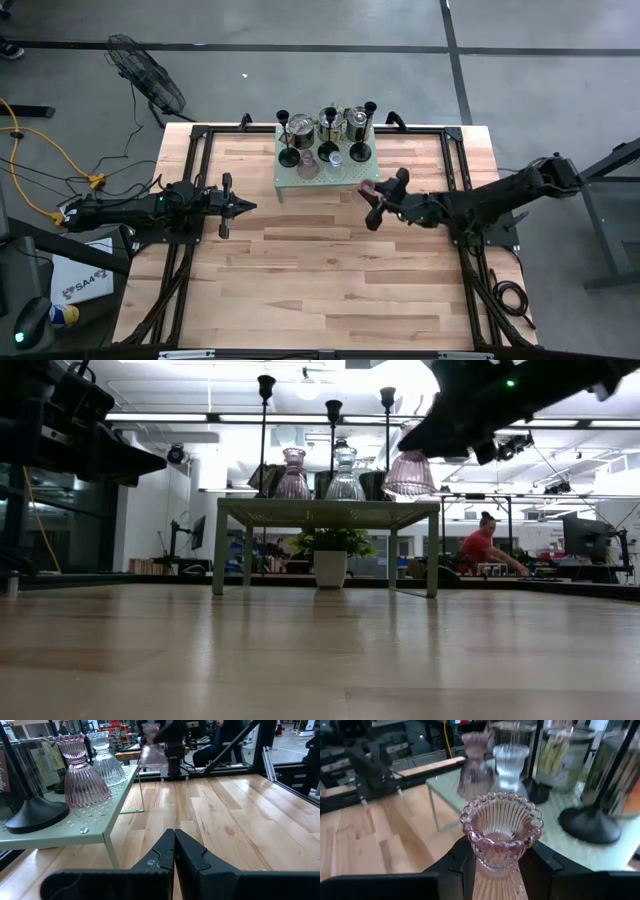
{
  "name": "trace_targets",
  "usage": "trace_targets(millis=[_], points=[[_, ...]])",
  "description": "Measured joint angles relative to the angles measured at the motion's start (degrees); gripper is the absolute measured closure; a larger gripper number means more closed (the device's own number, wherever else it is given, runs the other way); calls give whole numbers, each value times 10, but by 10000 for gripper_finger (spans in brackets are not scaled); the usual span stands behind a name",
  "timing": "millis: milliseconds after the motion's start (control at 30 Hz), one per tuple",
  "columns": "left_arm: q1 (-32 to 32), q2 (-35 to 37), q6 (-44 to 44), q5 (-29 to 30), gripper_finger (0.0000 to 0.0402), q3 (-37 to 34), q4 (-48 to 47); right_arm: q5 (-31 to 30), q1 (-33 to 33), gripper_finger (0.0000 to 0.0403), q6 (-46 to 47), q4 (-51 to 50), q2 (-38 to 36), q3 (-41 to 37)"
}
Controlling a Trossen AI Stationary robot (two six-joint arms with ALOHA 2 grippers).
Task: Pick & Place candle stick holders
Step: Put the pink candle holder on the shelf
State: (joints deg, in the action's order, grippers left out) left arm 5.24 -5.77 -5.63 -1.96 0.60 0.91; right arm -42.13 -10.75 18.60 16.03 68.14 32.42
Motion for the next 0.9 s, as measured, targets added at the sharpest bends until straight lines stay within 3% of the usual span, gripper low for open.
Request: trace_targets(millis=[267,567,900], points=[[0,0,0,0,402,0,0,12,69,293,-57,-22,0,50],[0,0,0,0,402,0,0,21,126,293,26,-52,0,54],[0,0,0,0,402,0,0,80,153,293,35,-64,14,54]])
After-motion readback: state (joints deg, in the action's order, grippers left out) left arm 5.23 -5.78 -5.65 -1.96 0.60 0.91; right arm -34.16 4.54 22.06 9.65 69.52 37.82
